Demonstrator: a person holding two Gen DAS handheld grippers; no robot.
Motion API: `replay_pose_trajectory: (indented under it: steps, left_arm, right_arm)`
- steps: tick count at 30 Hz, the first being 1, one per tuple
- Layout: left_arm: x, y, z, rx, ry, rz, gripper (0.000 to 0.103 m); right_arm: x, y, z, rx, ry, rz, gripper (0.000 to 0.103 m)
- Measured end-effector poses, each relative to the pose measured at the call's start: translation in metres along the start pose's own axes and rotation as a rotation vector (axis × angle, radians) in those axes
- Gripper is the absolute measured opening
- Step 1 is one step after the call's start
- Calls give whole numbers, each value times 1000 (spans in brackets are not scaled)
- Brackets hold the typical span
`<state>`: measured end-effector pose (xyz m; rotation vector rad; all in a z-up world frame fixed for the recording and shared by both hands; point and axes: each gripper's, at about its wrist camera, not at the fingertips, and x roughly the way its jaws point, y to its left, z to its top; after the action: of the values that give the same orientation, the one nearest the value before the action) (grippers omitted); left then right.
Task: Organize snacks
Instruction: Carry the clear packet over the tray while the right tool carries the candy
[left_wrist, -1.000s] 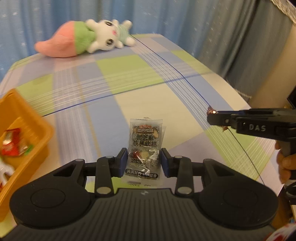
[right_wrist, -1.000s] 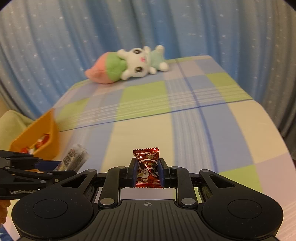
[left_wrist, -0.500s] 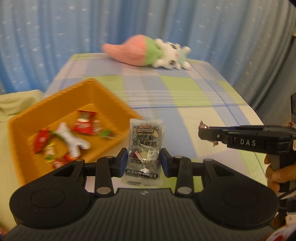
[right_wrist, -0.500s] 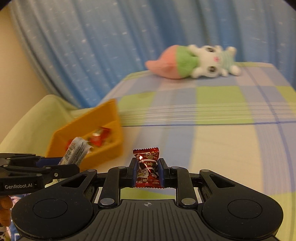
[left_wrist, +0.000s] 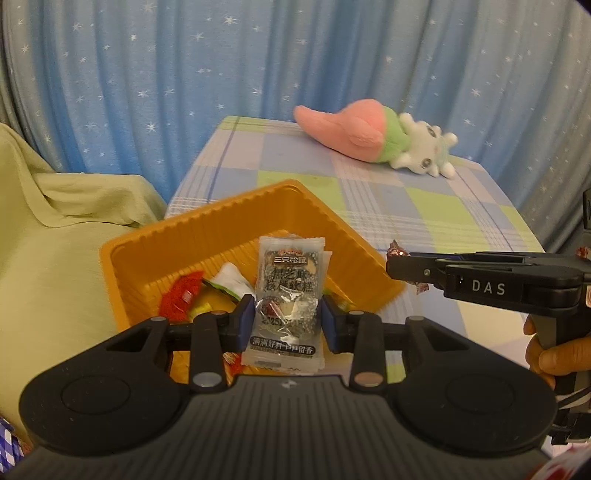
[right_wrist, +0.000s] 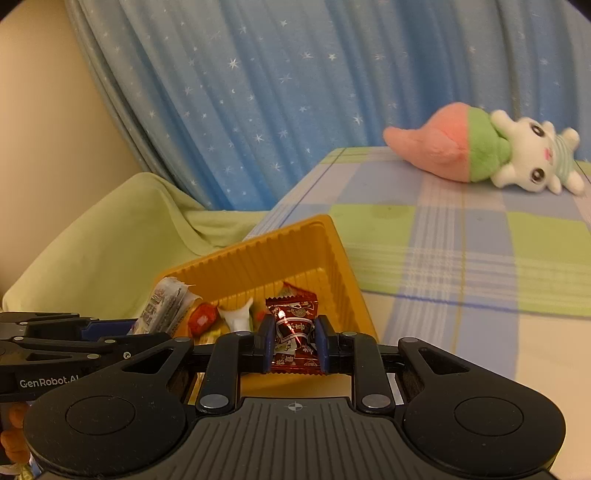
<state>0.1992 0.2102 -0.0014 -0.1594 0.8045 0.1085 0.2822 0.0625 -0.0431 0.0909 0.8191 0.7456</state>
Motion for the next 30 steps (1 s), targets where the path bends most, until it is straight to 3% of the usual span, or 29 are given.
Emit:
replay_pose_trajectory:
  steps: [16,30]
  left_arm:
    - [68,34,42,-53,76,2,34]
    - [122,35,54,-36,152,0,35]
  right_arm:
    - [65,-2,28,-13,60,-40,24]
    - [87,-14,40,15,74,-66,24]
